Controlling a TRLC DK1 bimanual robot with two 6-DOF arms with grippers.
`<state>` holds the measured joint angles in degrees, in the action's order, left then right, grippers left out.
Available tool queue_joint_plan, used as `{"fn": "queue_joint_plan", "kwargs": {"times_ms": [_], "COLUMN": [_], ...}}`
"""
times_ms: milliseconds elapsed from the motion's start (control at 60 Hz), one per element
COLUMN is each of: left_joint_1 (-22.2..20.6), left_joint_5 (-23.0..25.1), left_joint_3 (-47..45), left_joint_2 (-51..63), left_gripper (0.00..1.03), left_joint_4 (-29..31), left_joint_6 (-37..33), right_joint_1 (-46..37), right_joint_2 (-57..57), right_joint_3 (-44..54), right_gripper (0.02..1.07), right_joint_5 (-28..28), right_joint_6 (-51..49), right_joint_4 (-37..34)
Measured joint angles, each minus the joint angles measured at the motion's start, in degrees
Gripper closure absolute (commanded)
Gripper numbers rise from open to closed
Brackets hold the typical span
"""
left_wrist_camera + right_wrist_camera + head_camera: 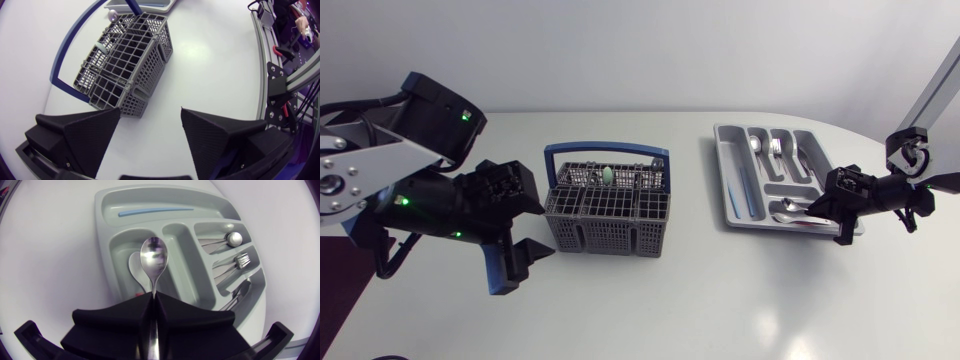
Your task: Unload the cutlery basket into the drawer organizer.
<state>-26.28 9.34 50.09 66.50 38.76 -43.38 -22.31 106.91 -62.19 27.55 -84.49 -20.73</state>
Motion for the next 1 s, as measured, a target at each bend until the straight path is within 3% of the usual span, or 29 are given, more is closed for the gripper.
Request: {"fn": "queue_joint_plan", "kwargs": {"times_ms": [67, 100, 233, 400, 683, 917, 950, 1000], "left_joint_1": [0.3, 0.4, 0.6, 0.7, 1.3, 2.9, 3.2, 3.7], "left_joint_5": [0.0, 0.0, 0.0, 0.0, 0.0, 0.0, 0.0, 0.0], "left_joint_3": [-0.9, -1.3, -2.2, -3.3, -5.7, -7.4, -7.6, -7.7], "left_joint_2": [-0.1, -0.2, -0.6, -0.8, -0.9, -0.9, -0.9, -0.9], "left_gripper": [0.05, 0.05, 0.05, 0.05, 0.05, 0.05, 0.05, 0.05], "left_joint_4": [-0.5, -0.8, -1.6, -2.7, -4.8, -8.3, -8.8, -9.9], "left_joint_6": [-0.4, -0.4, -0.7, -0.8, -0.8, -0.2, 0.0, 0.3], "right_joint_1": [0.3, 0.5, 0.6, 1.0, 9.1, 20.5, 22.4, 25.7], "right_joint_2": [0.0, 0.0, 0.0, -1.2, -15.3, -24.7, -25.5, -26.5], "right_joint_3": [0.0, 0.0, 0.5, 2.8, 9.5, 11.4, 11.6, 11.8], "right_gripper": [0.57, 0.50, 0.32, 0.23, 0.21, 0.22, 0.27, 0.43], "right_joint_5": [-0.9, -1.1, -1.9, -2.1, -0.1, 0.8, 0.8, 0.8], "right_joint_6": [-0.2, -0.2, -0.2, 1.2, 10.1, 24.2, 26.4, 30.1], "right_joint_4": [1.9, 2.9, 4.7, 6.0, 6.3, 7.1, 7.3, 7.8]}}
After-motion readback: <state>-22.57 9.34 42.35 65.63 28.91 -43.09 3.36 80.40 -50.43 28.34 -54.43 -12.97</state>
